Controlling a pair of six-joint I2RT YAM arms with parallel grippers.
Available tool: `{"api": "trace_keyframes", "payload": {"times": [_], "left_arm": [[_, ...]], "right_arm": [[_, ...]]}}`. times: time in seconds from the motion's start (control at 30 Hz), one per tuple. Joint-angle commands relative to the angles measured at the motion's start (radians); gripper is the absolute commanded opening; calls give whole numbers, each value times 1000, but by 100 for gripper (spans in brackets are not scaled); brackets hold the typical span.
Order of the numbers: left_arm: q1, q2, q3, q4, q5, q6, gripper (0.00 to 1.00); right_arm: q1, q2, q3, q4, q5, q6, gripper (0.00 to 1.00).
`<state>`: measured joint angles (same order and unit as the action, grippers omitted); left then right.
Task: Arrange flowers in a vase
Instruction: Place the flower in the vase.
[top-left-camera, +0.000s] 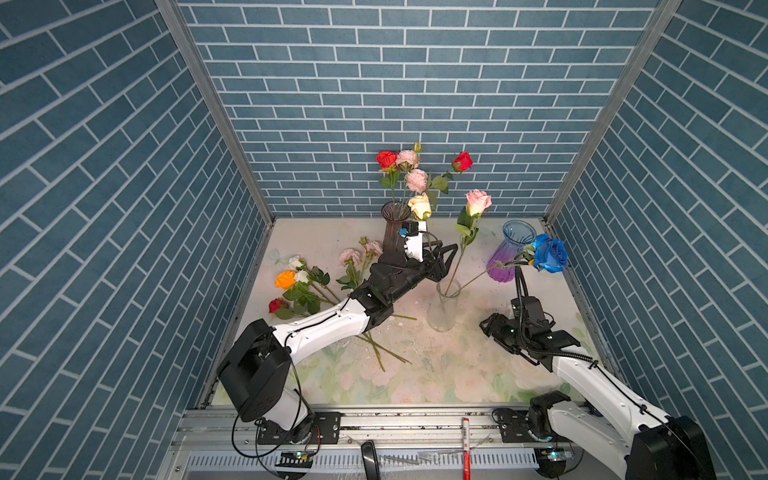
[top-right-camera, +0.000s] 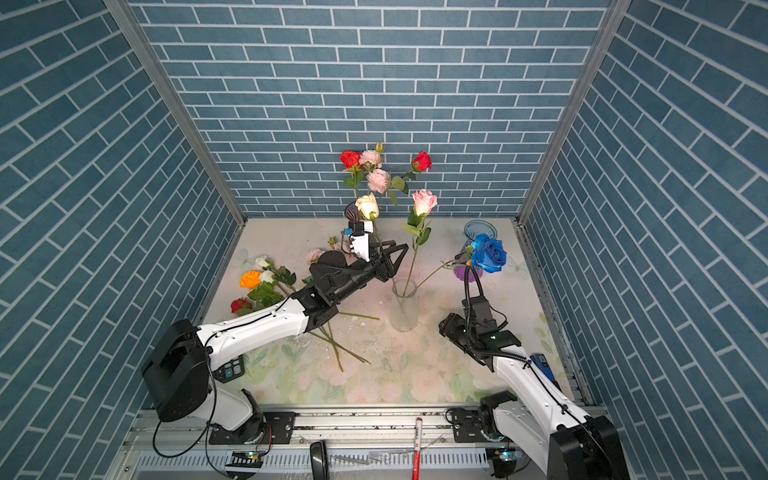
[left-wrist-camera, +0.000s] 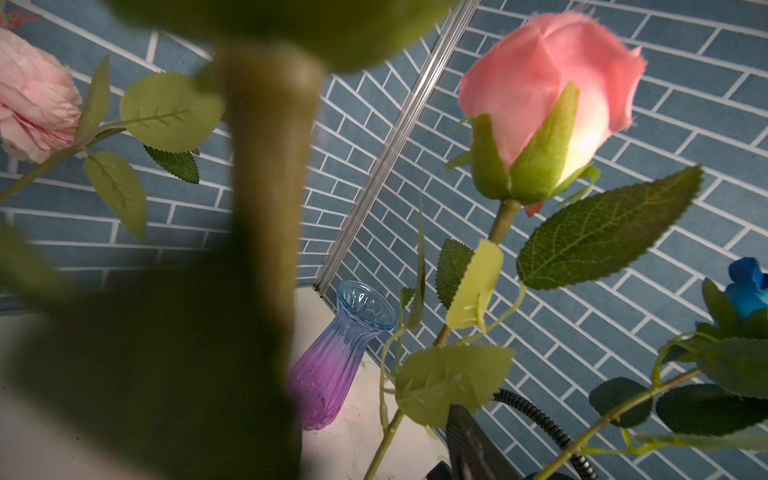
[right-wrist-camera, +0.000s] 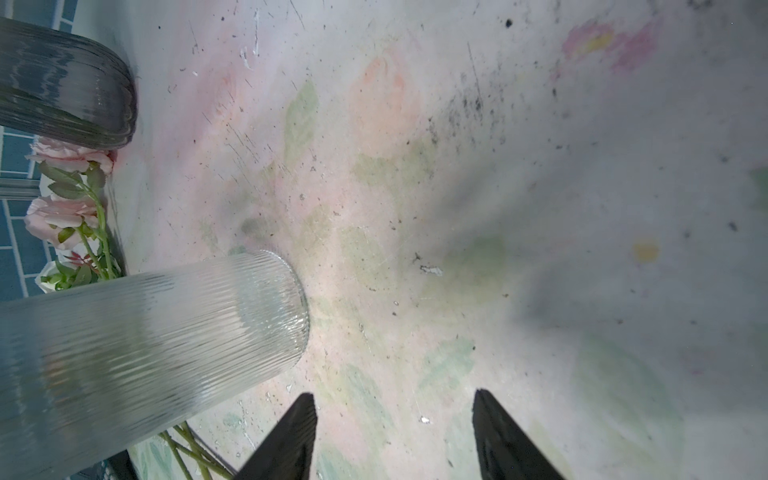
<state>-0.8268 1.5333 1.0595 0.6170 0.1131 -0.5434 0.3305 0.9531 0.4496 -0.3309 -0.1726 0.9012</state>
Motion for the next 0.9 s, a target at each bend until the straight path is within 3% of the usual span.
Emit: {"api": "trace_keyframes", "payload": {"times": [0.0, 0.13, 0.4, 0.7, 0.87], "left_arm": [[5, 4, 72, -107, 47, 12, 59], [5, 62, 212, -285, 139, 16, 59], [5, 165, 377, -418, 283, -7, 60], [9, 77, 262, -414, 222, 0, 61], [9, -37, 137, -440, 222, 37, 69]], "right_arm": [[-6, -13, -3, -18, 9, 11, 62], [-7, -16, -2, -19, 9, 11, 62], [-7, -20, -7, -21, 11, 12, 62], [-9, -30, -9, -22, 10, 15, 62], [-9, -27, -9, -23, 7, 15, 62]]}}
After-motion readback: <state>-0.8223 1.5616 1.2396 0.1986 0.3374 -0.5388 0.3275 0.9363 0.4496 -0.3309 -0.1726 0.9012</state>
